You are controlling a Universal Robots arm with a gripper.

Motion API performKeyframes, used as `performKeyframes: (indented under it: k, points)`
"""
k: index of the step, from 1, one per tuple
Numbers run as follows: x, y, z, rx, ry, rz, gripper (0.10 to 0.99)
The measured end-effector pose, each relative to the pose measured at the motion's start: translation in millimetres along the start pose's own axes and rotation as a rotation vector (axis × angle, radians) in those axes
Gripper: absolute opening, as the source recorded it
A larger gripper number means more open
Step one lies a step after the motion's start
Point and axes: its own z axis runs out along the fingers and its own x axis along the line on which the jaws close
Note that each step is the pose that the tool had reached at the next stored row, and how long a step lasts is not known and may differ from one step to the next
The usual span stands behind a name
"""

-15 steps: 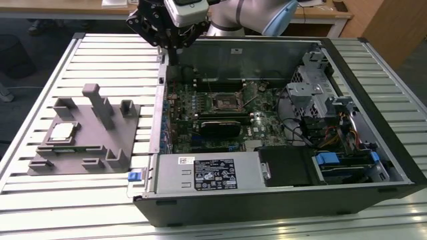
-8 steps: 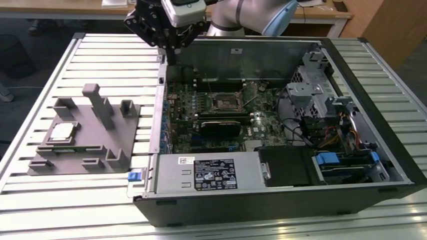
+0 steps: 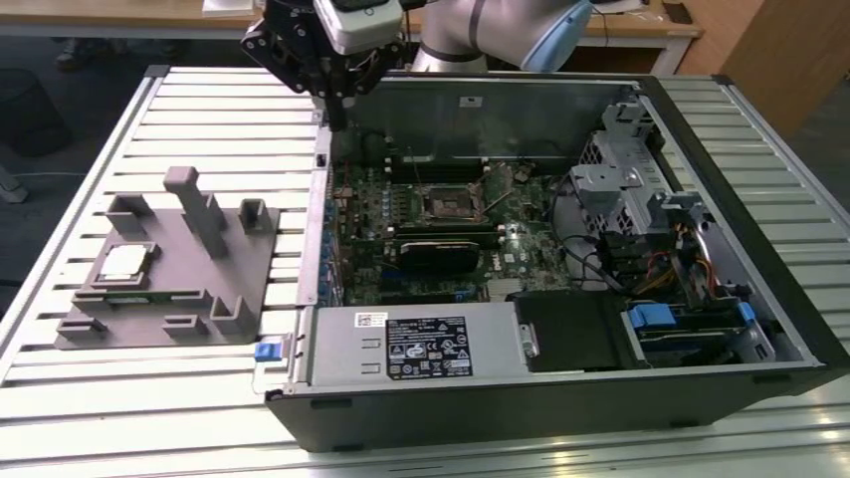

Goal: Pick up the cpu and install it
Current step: 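Reach for the cpu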

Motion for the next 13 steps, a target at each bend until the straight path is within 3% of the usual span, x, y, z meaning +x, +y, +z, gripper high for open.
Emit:
performKeyframes:
  k: [13]
  points:
    - [7.1, -0.6, 0.2, 0.000, 0.0000, 0.000, 0.106]
